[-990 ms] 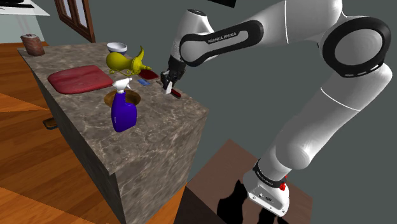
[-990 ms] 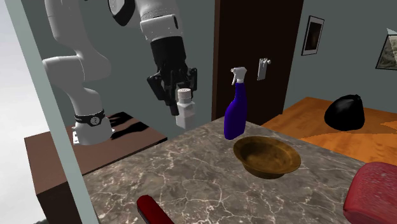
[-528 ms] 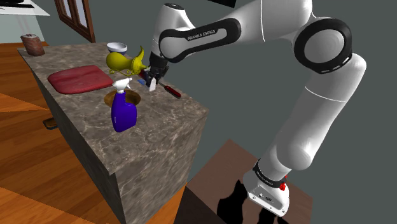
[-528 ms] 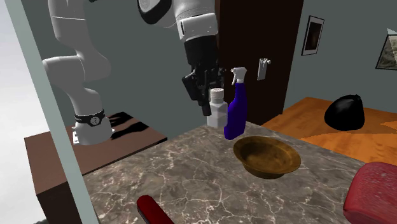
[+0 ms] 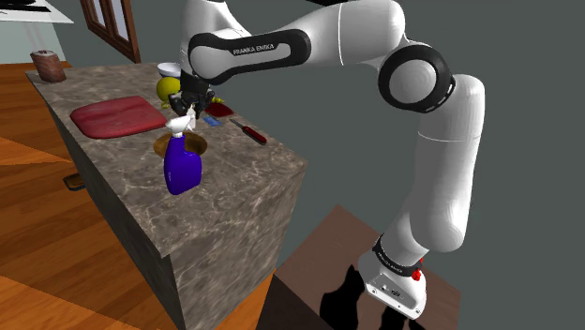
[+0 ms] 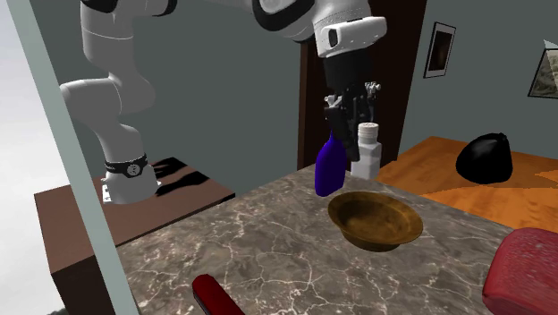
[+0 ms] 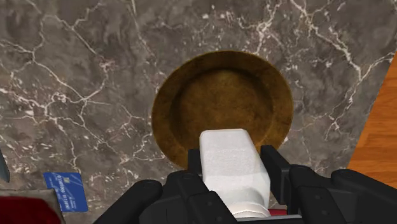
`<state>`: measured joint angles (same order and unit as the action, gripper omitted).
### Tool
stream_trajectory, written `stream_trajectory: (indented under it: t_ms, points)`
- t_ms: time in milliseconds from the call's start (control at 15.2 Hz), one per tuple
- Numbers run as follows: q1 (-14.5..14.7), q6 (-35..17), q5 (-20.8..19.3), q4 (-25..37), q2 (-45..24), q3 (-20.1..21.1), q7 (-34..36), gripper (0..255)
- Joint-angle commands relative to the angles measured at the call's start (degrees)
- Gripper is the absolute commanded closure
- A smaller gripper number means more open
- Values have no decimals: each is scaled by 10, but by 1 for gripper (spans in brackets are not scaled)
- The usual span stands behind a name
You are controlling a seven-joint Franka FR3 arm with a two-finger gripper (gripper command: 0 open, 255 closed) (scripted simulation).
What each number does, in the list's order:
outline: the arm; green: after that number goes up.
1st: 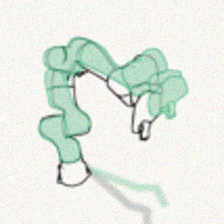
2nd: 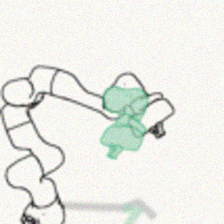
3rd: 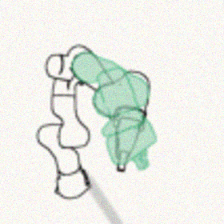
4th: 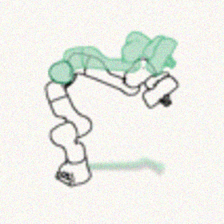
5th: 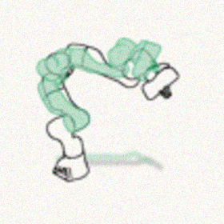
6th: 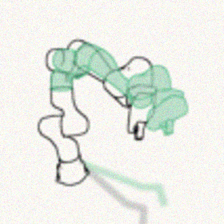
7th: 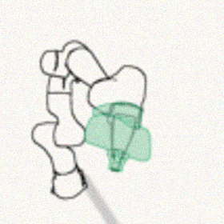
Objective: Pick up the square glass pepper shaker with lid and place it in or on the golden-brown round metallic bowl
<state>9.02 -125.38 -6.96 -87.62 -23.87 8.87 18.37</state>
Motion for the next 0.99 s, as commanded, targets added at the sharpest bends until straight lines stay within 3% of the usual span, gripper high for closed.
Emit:
stream_trajectory:
  t_ms: [0, 924]
  points:
    - [14, 33, -9, 86, -55, -1, 10, 255]
    - [15, -57, -18, 24, -83, -6, 20, 255]
